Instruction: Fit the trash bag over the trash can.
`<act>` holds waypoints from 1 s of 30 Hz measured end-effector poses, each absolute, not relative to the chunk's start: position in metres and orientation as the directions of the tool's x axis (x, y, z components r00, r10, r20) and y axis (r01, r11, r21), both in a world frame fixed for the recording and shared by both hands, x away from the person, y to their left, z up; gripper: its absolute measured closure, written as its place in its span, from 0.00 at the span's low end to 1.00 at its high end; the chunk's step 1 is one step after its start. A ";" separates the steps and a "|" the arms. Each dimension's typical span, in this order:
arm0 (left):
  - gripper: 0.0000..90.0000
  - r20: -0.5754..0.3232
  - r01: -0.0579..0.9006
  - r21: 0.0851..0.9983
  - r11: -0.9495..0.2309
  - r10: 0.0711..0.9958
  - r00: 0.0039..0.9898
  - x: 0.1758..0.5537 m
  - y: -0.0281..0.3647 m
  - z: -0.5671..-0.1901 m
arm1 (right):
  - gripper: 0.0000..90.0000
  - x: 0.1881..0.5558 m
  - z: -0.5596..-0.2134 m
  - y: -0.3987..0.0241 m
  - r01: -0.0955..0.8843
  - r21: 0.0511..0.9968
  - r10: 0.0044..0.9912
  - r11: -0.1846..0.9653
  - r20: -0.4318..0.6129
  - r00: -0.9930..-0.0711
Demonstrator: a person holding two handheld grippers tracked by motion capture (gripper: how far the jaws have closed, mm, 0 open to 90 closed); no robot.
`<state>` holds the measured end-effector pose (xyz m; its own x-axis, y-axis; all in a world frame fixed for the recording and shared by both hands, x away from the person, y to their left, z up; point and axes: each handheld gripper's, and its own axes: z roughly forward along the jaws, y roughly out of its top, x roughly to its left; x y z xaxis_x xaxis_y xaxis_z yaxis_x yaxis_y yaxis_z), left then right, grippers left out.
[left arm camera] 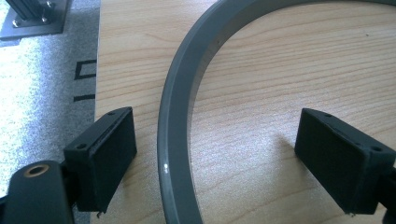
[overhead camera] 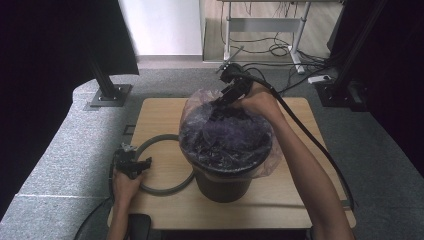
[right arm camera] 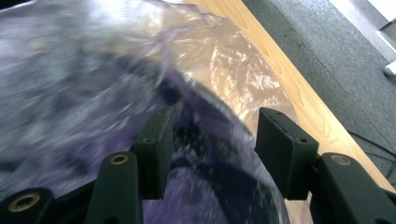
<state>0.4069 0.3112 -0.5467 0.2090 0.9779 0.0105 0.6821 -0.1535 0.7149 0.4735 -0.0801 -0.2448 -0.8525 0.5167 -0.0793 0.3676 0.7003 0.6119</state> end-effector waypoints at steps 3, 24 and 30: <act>0.14 0.011 0.682 0.715 -0.153 0.978 0.209 0.407 0.311 -0.547 | 0.51 0.466 -0.238 -0.084 0.357 0.613 0.497 0.705 -0.068 -0.865; 0.14 0.010 0.682 0.715 -0.153 0.978 0.208 0.407 0.311 -0.547 | 0.99 0.444 -0.273 -0.033 0.273 0.573 0.307 0.773 0.039 -0.951; 0.14 0.010 0.682 0.715 -0.152 0.978 0.208 0.407 0.311 -0.547 | 0.99 0.447 -0.295 -0.031 0.297 0.494 0.317 0.817 0.046 -0.947</act>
<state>0.4069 0.3110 -0.5467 0.2075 0.9782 0.0103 0.6819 -0.1522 0.7155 0.4470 -0.0313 -0.2949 -0.9473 0.3168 0.0463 0.2975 0.8172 0.4936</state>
